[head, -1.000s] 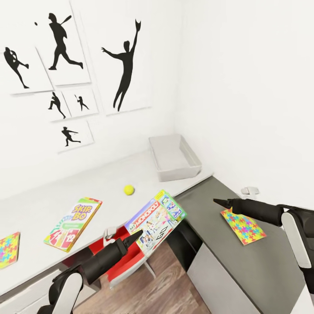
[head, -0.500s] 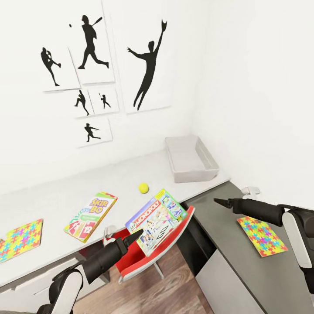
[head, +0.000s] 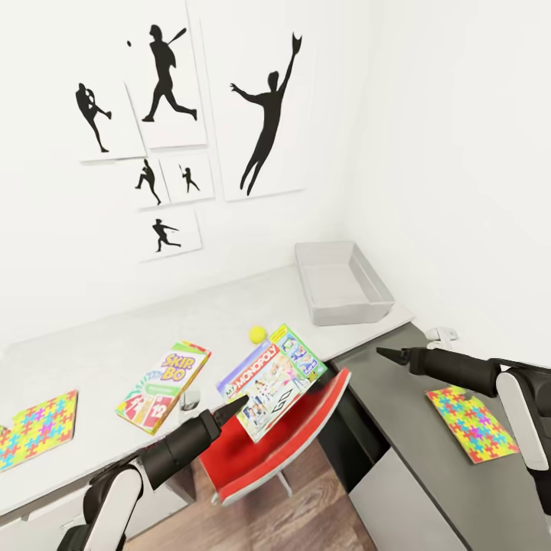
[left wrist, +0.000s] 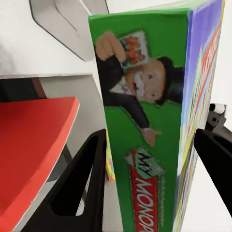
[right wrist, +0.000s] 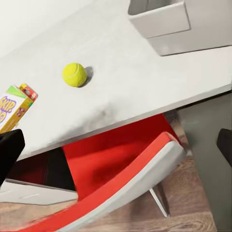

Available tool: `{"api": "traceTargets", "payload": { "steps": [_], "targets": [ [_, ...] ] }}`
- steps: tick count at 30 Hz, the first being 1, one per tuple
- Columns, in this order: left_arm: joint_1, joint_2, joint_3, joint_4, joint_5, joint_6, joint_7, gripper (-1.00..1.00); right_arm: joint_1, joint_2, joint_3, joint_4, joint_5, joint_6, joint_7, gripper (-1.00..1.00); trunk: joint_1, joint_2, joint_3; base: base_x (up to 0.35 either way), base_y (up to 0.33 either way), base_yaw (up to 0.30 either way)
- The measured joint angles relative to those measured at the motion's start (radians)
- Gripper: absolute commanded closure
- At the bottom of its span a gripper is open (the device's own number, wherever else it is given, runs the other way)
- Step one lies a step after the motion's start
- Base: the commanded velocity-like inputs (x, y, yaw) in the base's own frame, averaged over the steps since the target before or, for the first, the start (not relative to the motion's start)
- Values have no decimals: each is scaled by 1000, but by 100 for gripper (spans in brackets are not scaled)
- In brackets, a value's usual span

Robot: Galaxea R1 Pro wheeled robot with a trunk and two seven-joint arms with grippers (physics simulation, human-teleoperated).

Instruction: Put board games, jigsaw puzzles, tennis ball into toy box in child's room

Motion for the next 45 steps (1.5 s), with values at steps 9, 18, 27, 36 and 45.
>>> {"api": "traceTargets", "payload": {
  "steps": [9, 18, 27, 36, 45],
  "targets": [
    [-6, 0, 0, 0, 2, 1, 0, 100, 0, -1, 0, 0, 0, -1, 0, -100, 0, 0, 0, 172, 111, 1],
    [-21, -1, -1, 0, 2, 2, 2, 100, -1, -6, -1, 0, 0, 0, 1, -100, 0, 0, 0, 62, 13, 0],
    [-75, 3, 4, 1, 2, 14, 11, 100, -3, -13, -5, 0, 0, 1, 1, -100, 0, 0, 0, 48, 1, 0],
    [-734, -19, 123, 448, 18, 264, 267, 100, -9, -19, -39, 0, -1, 5, 2, -100, 2, 0, 0, 6, 0, 0],
    [-1124, -19, 146, 872, 57, 300, 432, 100, -12, -21, -66, 0, -3, 5, 5, -100, 0, 0, 0, 0, 0, 0]
  ]
}}
